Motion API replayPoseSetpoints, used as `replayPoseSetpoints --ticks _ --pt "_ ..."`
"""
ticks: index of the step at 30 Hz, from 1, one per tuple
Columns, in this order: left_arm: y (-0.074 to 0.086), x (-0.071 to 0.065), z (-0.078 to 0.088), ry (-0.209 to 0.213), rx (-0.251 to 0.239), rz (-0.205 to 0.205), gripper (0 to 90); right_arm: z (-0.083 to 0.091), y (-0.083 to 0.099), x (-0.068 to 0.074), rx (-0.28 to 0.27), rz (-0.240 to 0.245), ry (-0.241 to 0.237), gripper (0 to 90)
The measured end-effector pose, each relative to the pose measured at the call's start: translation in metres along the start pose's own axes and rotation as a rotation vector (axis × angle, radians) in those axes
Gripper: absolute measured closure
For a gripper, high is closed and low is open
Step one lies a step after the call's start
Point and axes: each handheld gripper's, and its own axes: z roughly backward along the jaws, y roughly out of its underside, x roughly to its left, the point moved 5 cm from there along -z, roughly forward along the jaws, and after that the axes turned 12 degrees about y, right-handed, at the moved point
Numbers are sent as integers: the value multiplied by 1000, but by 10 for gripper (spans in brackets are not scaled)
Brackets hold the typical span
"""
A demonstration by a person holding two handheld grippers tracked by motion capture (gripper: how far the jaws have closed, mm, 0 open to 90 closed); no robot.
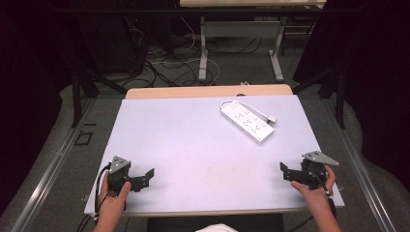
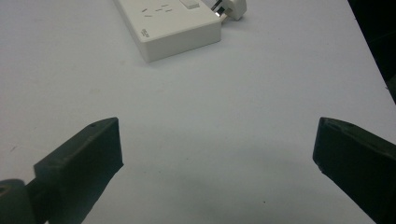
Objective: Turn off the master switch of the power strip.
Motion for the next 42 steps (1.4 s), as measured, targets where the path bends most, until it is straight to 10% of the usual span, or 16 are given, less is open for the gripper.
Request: replayPoseSetpoints --ticks 12,42 --pt "1 -7 -1 -17 9 -71 6 2 -3 2 -18 31 -7 10" --pt "4 2 7 -39 -34 -11 5 -8 -43 32 -8 80 -80 104"
